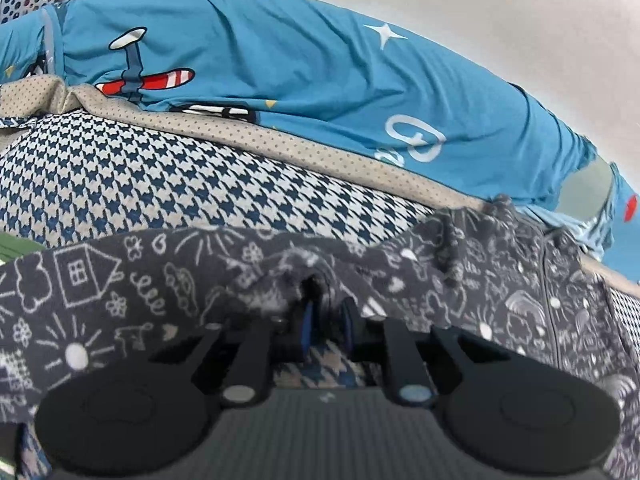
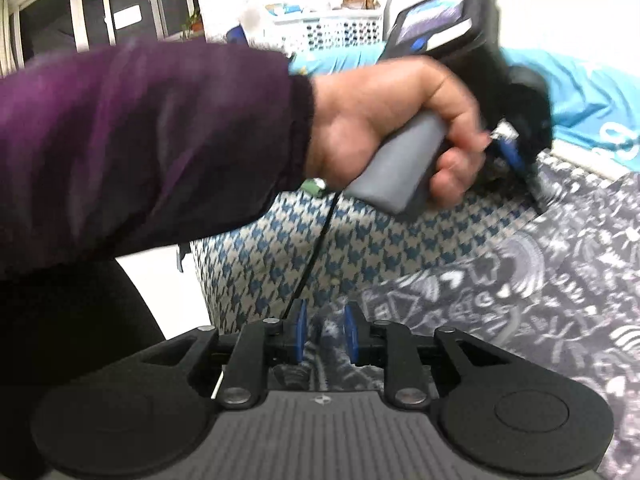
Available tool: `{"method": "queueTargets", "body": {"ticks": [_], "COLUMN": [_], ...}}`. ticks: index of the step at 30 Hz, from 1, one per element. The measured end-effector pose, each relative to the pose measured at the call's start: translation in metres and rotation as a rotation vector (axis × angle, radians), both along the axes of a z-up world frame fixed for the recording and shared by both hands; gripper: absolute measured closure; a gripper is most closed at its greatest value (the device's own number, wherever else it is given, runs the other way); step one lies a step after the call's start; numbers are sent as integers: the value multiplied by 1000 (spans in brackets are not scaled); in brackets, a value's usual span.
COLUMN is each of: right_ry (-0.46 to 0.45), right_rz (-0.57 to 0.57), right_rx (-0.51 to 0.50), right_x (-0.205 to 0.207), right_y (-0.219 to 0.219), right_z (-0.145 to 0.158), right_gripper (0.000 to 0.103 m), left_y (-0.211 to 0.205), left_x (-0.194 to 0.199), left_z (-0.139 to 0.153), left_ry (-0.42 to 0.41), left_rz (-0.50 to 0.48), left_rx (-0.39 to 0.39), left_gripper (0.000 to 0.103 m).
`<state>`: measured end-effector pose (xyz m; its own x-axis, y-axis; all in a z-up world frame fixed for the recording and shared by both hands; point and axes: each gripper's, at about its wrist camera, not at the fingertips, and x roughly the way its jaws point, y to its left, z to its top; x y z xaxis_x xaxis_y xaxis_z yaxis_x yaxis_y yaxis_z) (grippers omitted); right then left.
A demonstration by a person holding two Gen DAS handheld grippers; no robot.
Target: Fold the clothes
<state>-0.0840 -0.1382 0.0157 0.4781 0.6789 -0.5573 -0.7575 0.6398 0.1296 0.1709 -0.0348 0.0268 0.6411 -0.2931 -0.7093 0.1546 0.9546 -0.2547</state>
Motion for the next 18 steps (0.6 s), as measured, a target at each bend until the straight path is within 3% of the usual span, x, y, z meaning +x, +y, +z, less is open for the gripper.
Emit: {"method": "queueTargets", "body": {"ticks": [9,15,18], "right_ry": [-23,-21,-18], "right_rz": [-103,-105,-108], "right_rx": [-41,-75,-95], "right_x": [6,1,-2], "right_y": [-26,-36,-42], "right_z": [11,9,8], "right_gripper": [81,81,81], "left_y": [-23,-52,-63], "left_x": [-30,-60,-72], "left_z": [3,-3,-13], "left_ry": [20,39,71], "left_rz": [-148,-285,-333], "left_rx": [8,31,7], "left_gripper": [84,81,81]}}
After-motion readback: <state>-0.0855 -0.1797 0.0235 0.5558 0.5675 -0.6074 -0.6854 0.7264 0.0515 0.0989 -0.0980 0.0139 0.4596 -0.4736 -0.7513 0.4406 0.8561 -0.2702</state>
